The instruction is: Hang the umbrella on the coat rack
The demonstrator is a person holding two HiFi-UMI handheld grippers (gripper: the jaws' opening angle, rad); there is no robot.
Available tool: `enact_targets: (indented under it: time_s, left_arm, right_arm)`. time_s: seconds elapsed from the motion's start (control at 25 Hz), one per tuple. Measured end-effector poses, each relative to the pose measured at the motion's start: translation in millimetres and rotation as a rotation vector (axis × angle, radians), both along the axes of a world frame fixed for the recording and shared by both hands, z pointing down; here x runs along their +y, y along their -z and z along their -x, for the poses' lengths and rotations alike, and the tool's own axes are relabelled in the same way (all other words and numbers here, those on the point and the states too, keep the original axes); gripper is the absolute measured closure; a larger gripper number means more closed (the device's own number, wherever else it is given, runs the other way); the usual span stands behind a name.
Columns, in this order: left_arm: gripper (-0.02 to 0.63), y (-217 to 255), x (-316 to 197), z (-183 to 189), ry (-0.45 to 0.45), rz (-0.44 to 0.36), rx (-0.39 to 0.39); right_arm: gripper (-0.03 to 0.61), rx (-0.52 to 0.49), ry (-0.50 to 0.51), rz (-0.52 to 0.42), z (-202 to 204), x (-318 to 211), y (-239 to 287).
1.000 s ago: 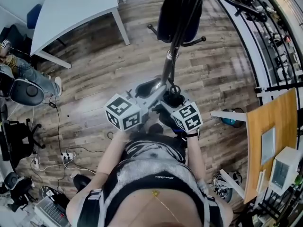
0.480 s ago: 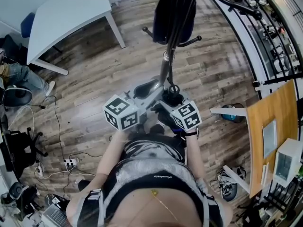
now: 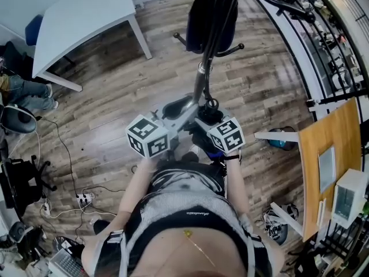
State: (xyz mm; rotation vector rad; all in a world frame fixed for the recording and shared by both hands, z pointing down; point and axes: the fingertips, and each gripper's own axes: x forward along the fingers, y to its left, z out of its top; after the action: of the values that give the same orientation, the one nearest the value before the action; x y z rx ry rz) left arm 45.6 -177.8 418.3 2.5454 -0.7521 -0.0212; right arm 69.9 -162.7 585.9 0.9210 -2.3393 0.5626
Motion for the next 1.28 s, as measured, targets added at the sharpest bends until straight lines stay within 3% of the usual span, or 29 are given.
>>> enact_targets:
  time_s: [0.64,1.28]
  left_arm:
    - [0.525,-1.8,3.5,26.8,0.076,0.009,0.011]
    - [0.526,-2.1,-1.8,38.4,0.067,0.012,0.013]
  right_arm:
    - [0.341,0.017,0.005,0.014,1.9,-18.9,-13.8]
    - [0.341,0.049,-0.024,0.059,-2.0,-35.7,-40.3]
